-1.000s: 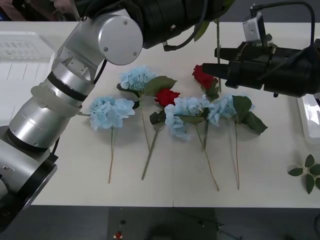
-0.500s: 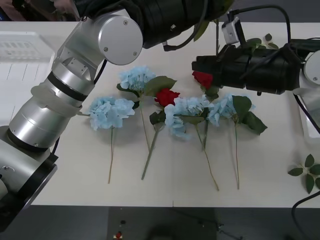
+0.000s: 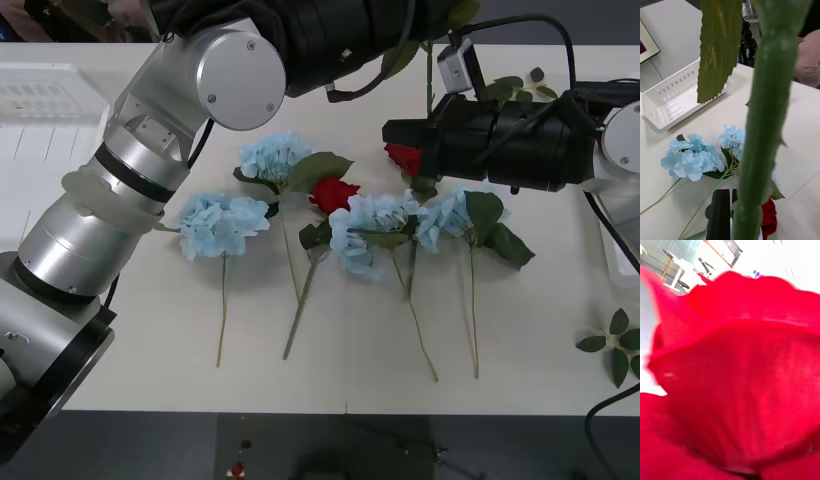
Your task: Put the red flowers into the right box and the blue flowers into the left box
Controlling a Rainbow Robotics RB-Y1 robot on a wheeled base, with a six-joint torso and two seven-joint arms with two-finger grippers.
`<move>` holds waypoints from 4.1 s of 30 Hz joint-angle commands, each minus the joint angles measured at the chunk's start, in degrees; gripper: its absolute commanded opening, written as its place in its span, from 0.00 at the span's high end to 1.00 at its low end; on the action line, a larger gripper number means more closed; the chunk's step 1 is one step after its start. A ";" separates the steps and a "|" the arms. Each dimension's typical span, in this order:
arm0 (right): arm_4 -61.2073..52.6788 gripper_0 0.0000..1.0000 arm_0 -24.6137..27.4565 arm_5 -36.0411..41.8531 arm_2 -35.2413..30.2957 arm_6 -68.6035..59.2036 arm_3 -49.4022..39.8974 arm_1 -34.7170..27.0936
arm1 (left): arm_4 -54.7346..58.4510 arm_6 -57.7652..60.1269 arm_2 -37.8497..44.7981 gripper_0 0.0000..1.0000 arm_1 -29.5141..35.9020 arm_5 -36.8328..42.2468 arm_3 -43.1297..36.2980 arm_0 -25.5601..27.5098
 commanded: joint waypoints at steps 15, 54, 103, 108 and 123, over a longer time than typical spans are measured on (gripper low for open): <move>4.47 1.00 -1.40 1.48 -0.02 -18.05 1.07 -15.86 | 5.00 3.23 -0.80 0.00 5.71 -3.74 -2.06 -1.61; 55.45 0.94 -6.76 -14.78 10.44 -42.05 48.36 -28.25 | -0.54 16.41 -17.67 0.00 28.21 33.62 6.28 9.81; 61.07 0.29 6.51 17.39 21.25 -95.57 -16.51 -17.26 | -17.50 -2.49 -6.16 1.00 57.66 61.48 -14.28 6.12; 63.01 0.29 3.96 16.33 24.41 -95.75 -12.11 -15.77 | -31.65 -3.98 -6.16 1.00 53.35 52.86 -3.12 7.79; 66.17 0.29 -1.31 9.13 34.08 -96.01 0.19 -13.75 | -39.38 -3.37 -8.27 0.38 44.74 26.23 27.47 7.88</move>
